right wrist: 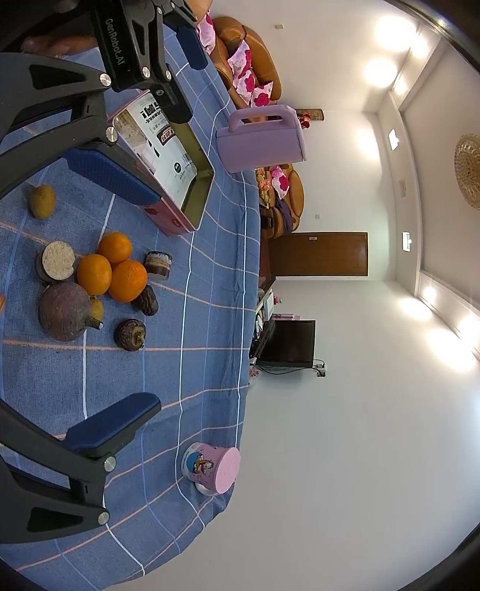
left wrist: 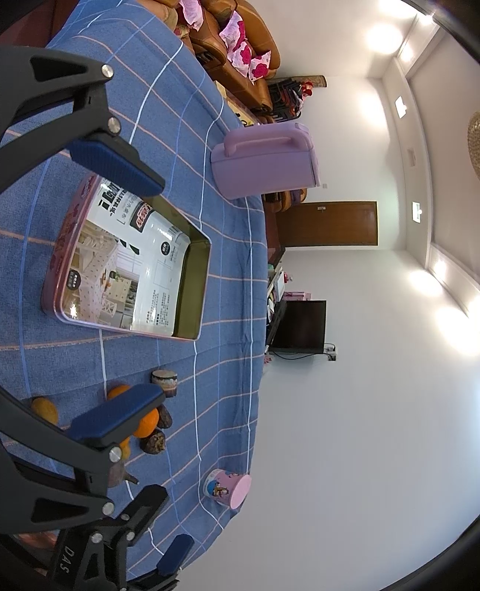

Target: Organize fruits

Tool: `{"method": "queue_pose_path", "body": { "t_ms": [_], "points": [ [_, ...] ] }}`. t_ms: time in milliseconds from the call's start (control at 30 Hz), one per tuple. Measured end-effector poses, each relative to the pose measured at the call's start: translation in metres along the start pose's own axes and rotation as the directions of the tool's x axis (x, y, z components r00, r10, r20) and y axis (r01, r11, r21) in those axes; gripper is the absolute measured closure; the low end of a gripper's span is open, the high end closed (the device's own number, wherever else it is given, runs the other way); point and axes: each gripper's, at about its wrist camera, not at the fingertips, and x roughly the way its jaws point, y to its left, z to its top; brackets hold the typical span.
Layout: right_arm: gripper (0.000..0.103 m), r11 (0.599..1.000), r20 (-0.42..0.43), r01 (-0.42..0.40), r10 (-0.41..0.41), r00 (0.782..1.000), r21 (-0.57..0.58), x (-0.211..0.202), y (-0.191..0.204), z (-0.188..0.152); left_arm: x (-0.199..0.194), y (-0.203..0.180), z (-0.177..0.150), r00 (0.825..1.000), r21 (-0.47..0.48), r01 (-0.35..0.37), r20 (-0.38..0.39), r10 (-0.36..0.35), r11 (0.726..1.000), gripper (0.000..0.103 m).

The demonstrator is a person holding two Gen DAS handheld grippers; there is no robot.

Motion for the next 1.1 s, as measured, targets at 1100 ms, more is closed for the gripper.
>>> {"method": "queue_pose_path", "body": {
  "t_ms": [1100],
  "points": [
    [0.001,1.000,-0.014,0.001,-0.001,1.000,0.003,0.0042,-0.0003,-0.0082,0.0027,0.0020,-0.0051,1.000,0.008,0.000,-0.007,0.000,1.000,0.000]
  ]
}}
